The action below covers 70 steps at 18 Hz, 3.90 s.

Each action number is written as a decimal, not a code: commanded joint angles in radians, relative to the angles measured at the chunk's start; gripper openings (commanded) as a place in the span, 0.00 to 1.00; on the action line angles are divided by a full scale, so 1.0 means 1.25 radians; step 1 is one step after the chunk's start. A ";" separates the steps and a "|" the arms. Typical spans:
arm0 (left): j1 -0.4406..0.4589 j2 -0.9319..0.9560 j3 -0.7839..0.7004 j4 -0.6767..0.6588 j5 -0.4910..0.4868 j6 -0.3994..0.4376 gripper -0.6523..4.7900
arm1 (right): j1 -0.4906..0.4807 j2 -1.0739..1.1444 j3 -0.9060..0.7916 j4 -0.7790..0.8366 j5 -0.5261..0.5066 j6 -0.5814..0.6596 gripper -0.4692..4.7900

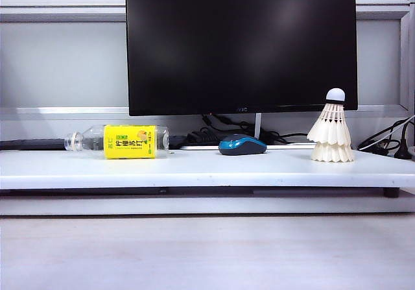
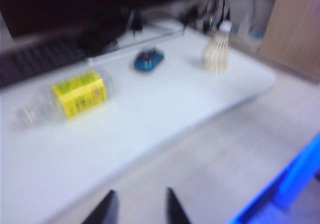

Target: Stack the badminton balls on the table vertically.

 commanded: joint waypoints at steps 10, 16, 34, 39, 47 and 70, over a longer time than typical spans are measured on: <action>0.000 -0.036 -0.052 0.081 -0.041 -0.100 0.11 | 0.001 -0.001 -0.133 0.056 -0.021 0.100 0.08; 0.000 -0.036 -0.081 0.112 -0.125 -0.216 0.11 | 0.004 -0.002 -0.242 0.267 -0.023 0.099 0.08; 0.000 -0.036 -0.450 0.580 -0.125 -0.157 0.11 | 0.004 -0.002 -0.381 0.428 -0.021 -0.145 0.08; 0.000 -0.036 -0.484 0.580 -0.127 -0.120 0.11 | 0.004 -0.007 -0.444 0.491 -0.027 -0.139 0.08; 0.000 -0.036 -0.536 0.587 -0.131 -0.100 0.11 | 0.004 -0.006 -0.449 0.480 -0.073 -0.183 0.08; -0.001 -0.036 -0.536 0.513 -0.130 -0.107 0.11 | 0.004 -0.006 -0.450 0.389 -0.078 -0.181 0.08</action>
